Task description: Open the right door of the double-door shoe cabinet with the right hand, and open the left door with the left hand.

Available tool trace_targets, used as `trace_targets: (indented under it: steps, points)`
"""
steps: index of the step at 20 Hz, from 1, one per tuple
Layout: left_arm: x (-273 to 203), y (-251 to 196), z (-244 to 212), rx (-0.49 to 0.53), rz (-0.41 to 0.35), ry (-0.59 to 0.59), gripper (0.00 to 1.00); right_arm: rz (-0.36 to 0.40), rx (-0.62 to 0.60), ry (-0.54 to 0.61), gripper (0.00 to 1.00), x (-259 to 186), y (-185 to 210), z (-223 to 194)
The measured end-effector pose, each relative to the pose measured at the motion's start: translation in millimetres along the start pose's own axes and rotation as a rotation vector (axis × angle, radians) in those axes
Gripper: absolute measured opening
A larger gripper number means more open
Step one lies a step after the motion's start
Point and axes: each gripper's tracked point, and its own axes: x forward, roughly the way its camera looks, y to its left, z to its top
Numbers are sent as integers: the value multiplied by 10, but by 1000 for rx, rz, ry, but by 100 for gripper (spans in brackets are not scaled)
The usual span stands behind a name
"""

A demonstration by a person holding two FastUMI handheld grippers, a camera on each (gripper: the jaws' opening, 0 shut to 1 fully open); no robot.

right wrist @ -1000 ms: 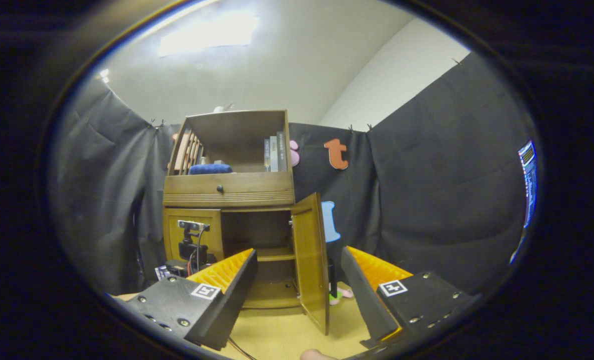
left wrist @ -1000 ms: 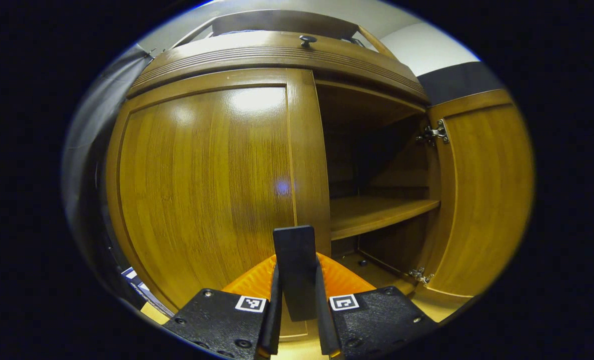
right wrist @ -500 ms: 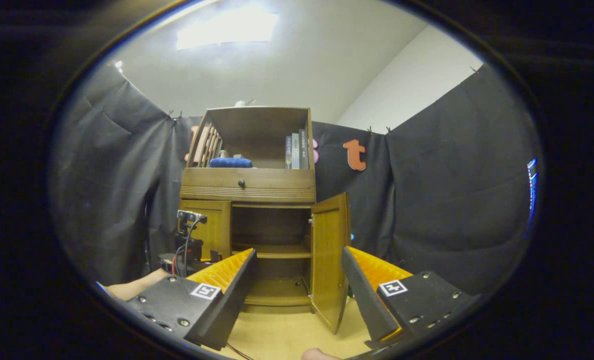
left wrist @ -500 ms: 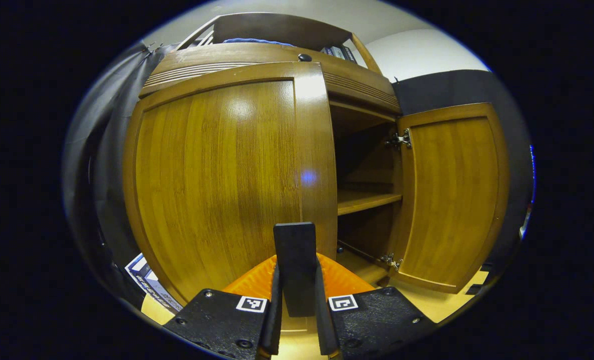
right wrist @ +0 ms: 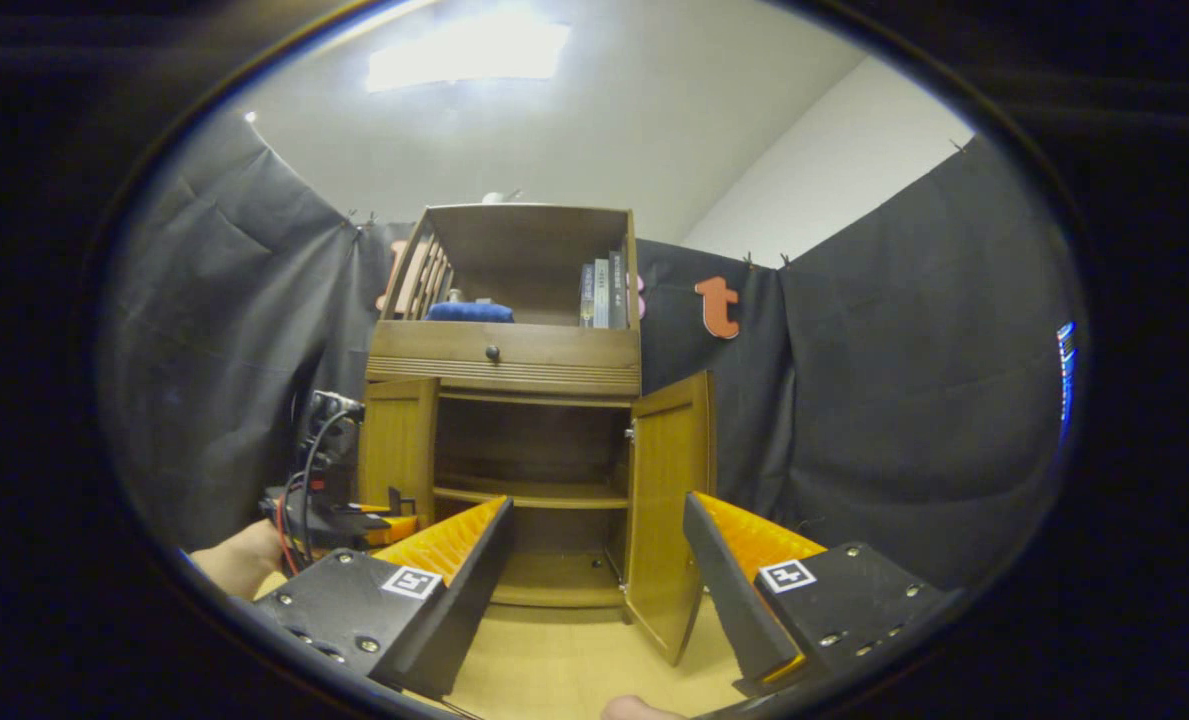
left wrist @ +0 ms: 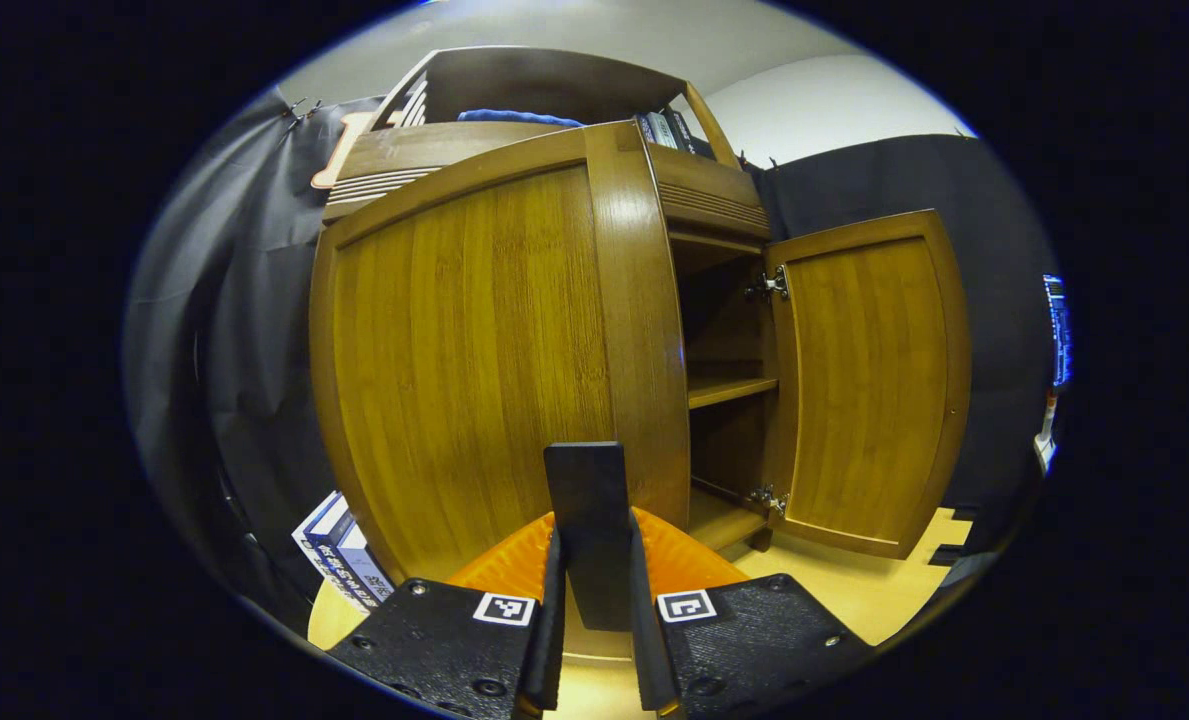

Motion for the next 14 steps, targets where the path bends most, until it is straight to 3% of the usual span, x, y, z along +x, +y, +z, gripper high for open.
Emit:
trace_targets:
  steps: [1, 14]
  points:
    - [-38, 16, 5, 2, 1, 3, 31, 6, 11, -1, 100, 0, 19, -4]
    - [-452, 253, -25, 33, 11, 3, 30, 1, 67, -15, 96, -75, 18, -73]
